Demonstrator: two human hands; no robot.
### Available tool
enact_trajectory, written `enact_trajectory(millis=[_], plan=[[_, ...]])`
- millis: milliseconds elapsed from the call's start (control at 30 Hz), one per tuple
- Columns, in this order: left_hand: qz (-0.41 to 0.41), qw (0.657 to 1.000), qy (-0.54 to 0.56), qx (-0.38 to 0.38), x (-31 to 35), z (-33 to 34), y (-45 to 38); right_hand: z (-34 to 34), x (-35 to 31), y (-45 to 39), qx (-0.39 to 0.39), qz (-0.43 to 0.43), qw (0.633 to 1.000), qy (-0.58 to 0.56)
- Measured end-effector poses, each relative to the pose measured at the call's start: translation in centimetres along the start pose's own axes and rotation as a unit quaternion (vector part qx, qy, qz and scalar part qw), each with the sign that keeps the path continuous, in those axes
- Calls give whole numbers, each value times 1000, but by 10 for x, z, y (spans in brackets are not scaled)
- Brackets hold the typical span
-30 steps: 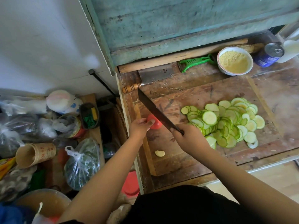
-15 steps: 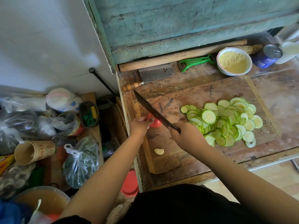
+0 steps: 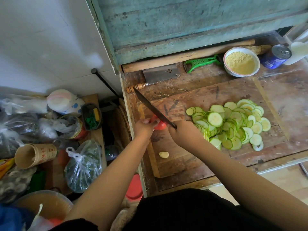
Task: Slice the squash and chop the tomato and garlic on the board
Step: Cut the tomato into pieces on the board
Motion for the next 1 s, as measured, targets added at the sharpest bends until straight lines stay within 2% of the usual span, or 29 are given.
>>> enact_trajectory(millis=[200,367,567,667,867,1000], plan=[[-25,999,31,5,-3,2,1,-3,10,6,-9,20,999,40],[-43,999,31,13,-6,1,-1,-1,-3,-3,-17,25,999,29],[-54,992,108,47,-3,-3,3,7,10,-6,-28,34,999,29],[-33,995,85,43,-2,0,2,13,23,-7,-33,48,998,31],[-15,998,55,25,-4,1,-1,29,7,-28,-39,45,998,8],[-13,998,56,30,-3,0,-4,31,29,-20,-36,44,998,11]])
Point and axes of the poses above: each hand's wrist, its own y-axis away from the middle knuckle, its own z-axis out of the palm, x = y × z, the point moved 8 cm from there along -y, towards the middle knuckle, and after that the axes turned 11 degrees about z, right-handed, at the moved point
